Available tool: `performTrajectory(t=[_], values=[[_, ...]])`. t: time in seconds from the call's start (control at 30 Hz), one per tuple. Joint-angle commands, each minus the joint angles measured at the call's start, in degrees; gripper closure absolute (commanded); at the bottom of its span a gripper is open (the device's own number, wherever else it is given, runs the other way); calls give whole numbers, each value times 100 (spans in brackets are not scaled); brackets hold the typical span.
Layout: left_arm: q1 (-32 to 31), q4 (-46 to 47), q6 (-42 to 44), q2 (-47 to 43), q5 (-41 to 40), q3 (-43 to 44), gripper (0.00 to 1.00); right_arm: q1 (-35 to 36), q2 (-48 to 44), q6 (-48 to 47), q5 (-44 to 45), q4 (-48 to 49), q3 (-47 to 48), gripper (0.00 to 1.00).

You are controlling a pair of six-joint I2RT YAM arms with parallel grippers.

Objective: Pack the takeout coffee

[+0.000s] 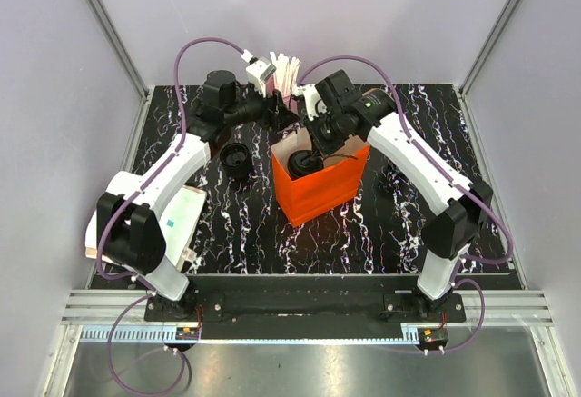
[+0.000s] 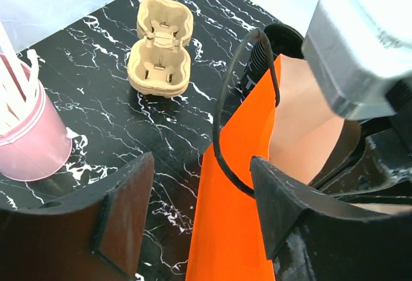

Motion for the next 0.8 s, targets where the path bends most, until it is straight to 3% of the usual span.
performTrajectory(t=[0.0,0.77], values=[[34,412,-163,65,152,180,36,56,62,1,27,201,20,100],[51,702,-391,-14,195,-110,51,64,176,-131,141,412,-111,100]])
